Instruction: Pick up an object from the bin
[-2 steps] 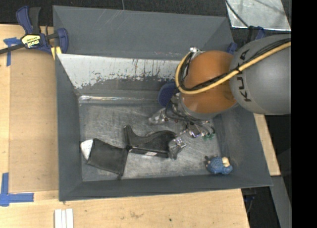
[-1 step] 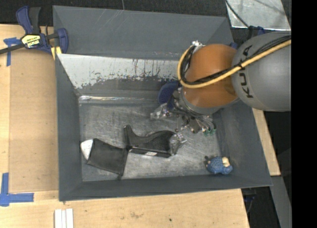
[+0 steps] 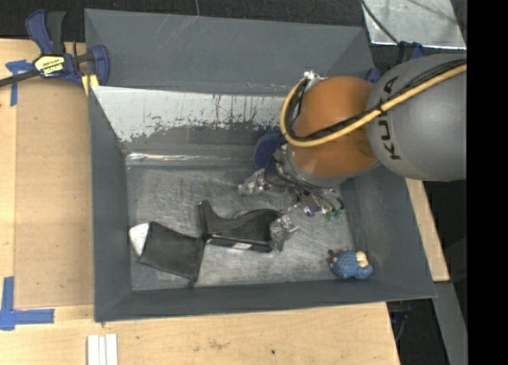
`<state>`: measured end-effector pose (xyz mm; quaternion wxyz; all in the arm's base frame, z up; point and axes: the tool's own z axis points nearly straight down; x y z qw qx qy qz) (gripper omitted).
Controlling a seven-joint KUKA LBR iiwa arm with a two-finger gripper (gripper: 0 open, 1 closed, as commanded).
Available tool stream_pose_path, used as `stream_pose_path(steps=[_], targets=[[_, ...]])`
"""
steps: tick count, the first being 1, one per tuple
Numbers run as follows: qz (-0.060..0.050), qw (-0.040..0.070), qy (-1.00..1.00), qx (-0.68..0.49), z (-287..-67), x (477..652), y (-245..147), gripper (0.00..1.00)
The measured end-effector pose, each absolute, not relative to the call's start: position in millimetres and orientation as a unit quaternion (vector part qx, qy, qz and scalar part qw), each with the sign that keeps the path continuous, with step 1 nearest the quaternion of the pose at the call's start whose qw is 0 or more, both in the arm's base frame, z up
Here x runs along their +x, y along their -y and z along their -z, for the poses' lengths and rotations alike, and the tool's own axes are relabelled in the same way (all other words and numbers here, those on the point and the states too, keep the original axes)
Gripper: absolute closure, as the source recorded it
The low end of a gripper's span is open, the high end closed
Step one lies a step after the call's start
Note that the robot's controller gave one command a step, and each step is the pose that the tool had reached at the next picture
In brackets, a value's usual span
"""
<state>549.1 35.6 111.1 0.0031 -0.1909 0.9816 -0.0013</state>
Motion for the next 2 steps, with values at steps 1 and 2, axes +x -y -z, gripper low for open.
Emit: stream_pose_path(steps=[1, 2], targets=[[0.003, -0.002, -0.982, -0.19, -111, 548.2, -33, 1.0], [0.001, 0.002, -0.951, -0.308, -244, 540.9, -14, 1.0]])
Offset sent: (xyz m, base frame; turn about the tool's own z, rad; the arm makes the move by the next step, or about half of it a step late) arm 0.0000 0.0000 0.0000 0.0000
